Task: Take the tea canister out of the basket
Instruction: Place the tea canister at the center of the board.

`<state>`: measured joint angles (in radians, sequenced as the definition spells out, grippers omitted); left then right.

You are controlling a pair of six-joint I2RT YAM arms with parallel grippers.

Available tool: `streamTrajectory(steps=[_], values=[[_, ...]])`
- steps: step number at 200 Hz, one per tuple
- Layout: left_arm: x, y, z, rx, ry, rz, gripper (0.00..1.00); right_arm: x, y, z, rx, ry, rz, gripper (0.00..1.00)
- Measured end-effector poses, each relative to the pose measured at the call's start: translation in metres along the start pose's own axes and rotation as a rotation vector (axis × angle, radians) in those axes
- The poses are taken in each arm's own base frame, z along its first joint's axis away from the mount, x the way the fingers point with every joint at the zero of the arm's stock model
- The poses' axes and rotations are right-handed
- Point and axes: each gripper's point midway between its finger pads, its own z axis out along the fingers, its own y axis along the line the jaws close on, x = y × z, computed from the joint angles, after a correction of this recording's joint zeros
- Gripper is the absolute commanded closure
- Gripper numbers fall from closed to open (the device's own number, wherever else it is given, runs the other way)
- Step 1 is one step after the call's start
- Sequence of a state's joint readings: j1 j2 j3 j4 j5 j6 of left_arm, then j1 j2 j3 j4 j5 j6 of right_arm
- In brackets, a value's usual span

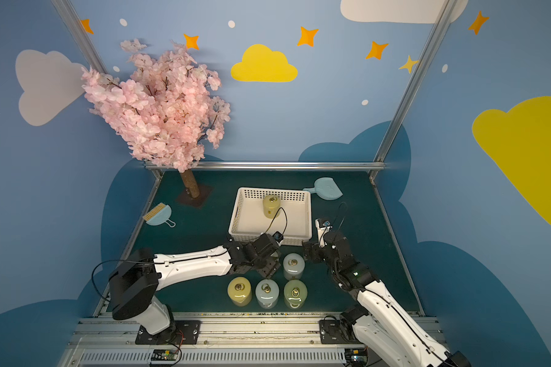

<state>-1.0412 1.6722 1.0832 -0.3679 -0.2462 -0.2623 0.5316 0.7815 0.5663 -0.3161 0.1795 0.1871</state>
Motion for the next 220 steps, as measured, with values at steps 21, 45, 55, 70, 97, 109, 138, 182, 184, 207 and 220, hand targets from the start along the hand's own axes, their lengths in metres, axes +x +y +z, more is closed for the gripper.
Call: streamTrajectory(steps=[21,45,55,70,97,109,138,182,184,207,220], values=[[-0.0001,-0.0015,0.0018,0.007,-0.001,-0.002,0.51,0.0,-0.0001,0.0,0.0,0.0,0.0,0.02],[0.0013,-0.0025,0.0059,0.009,0.002,-0.007,0.51,-0.0002,0.0,0.0,0.0,-0.001,0.0,0.02],[0.0037,-0.0023,0.0072,0.009,0.007,-0.007,0.51,-0.0002,0.0,0.0,0.0,-0.001,0.0,0.02],[0.0045,-0.0023,0.0077,0.01,0.008,-0.012,0.51,-0.0003,0.0,0.0,0.0,-0.001,0.0,0.02],[0.0043,-0.0024,0.0079,0.01,0.007,-0.014,0.48,-0.0005,0.0001,0.0,0.0,-0.002,0.0,0.02],[0.0043,-0.0025,0.0079,0.01,0.007,-0.015,0.41,-0.0006,0.0001,0.0,0.0,-0.003,0.0,0.02],[0.0044,-0.0024,0.0079,0.01,0.007,-0.019,0.23,-0.0014,0.0003,0.0,-0.001,-0.006,0.001,0.02],[0.0044,-0.0024,0.0079,0.01,0.007,-0.033,0.08,-0.0015,0.0002,0.0,-0.001,-0.006,0.001,0.02],[0.0041,-0.0024,0.0077,0.01,0.006,-0.033,0.08,-0.0015,0.0003,0.0,-0.001,-0.006,0.001,0.02],[0.0001,-0.0031,0.0045,0.015,-0.01,-0.039,0.04,-0.0014,0.0009,0.0001,-0.005,-0.005,0.001,0.02],[-0.0027,-0.0031,0.0009,0.018,-0.021,-0.042,0.03,-0.001,0.0015,0.0004,-0.008,-0.003,0.001,0.02]])
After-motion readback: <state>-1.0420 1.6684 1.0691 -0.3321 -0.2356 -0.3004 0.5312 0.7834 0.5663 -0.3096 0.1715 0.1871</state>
